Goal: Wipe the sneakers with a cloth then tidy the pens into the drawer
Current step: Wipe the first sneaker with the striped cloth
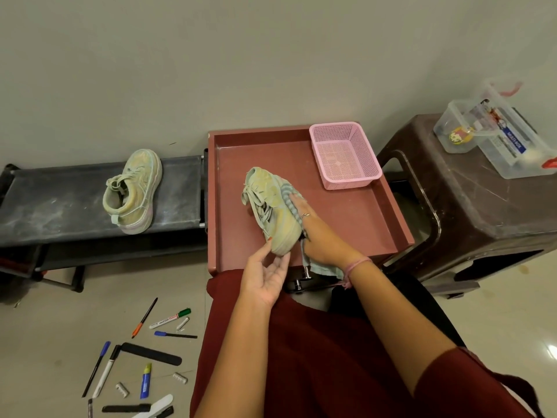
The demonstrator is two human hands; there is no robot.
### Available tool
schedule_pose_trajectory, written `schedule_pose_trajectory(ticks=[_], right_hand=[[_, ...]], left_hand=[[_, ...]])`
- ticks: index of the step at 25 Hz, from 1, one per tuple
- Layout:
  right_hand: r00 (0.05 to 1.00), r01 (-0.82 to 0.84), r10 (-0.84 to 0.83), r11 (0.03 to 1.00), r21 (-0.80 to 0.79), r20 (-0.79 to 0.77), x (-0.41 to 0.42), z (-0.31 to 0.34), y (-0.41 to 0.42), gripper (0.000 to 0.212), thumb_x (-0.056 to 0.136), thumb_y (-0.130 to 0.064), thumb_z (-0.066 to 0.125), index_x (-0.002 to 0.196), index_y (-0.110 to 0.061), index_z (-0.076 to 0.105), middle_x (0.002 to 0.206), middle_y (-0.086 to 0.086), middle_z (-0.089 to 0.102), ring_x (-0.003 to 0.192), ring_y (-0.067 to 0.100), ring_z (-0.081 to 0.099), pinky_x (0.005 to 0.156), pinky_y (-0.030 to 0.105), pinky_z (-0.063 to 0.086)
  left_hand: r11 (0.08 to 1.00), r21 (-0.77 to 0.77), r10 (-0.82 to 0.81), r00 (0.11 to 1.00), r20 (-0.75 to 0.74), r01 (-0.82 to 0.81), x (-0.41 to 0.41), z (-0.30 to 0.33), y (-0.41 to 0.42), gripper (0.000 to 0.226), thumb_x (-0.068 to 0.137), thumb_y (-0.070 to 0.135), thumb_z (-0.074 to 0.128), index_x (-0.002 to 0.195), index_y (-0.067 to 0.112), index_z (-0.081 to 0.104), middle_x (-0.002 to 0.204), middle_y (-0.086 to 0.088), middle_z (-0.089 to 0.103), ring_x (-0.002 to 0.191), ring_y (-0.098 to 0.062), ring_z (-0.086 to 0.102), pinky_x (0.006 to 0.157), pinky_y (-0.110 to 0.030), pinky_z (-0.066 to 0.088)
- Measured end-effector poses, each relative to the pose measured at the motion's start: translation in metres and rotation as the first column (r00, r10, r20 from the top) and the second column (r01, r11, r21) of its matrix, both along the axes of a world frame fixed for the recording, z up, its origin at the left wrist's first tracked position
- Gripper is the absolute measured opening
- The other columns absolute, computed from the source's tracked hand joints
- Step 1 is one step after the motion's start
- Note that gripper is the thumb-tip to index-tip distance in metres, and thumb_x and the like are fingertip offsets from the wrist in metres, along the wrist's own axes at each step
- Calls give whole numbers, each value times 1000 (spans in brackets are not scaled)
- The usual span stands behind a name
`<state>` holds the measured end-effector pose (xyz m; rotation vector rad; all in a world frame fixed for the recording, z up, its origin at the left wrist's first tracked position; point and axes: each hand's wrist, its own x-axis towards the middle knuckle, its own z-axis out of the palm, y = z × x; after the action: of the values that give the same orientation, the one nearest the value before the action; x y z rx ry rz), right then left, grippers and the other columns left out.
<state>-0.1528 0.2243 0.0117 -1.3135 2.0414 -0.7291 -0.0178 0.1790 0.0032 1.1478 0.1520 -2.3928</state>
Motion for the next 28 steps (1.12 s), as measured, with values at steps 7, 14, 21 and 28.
schedule_pose_trajectory(ticks=[7, 14, 21, 28], right_hand=[[946, -67, 31, 993, -99, -323, 48, 5, 32, 98, 74, 20, 39, 152, -25, 2, 157, -14, -10, 145, 8, -12, 98, 10, 34], [997, -73, 75, 992, 99, -11, -14, 1, -20, 91, 74, 21, 40, 152, -11, 6, 159, 5, 7, 147, 18, 6, 114, 16, 5], [990, -130, 127, 991, -39, -57, 54, -2, 24, 96, 80, 20, 34, 147, -34, -8, 154, -20, -14, 143, -1, -12, 114, 15, 3], [941, -186, 185, 982, 24, -284, 40, 11, 7, 95, 80, 14, 43, 152, -31, 1, 158, -17, -8, 141, -2, -5, 92, 14, 38]], left_hand=[[999, -42, -4, 1000, 9, 5, 1, -4, -3, 16, 91, 6, 60, 105, -2, 61, 73, -14, 73, 84, -20, 68, 62, -27, 61], [983, -158, 103, 994, 31, -97, -1, -8, -2, 29, 90, 22, 64, 112, 4, 62, 104, -11, 66, 91, -14, 65, 68, -23, 60], [820, -515, -107, 951, 290, 249, 6, -19, -7, 51, 71, 38, 77, 117, 15, 69, 113, 1, 72, 103, -11, 65, 81, -23, 48], [822, -522, -51, 943, 330, 227, -1, -28, -8, 61, 64, 53, 80, 114, 19, 71, 94, 4, 68, 78, -7, 53, 64, -24, 44]])
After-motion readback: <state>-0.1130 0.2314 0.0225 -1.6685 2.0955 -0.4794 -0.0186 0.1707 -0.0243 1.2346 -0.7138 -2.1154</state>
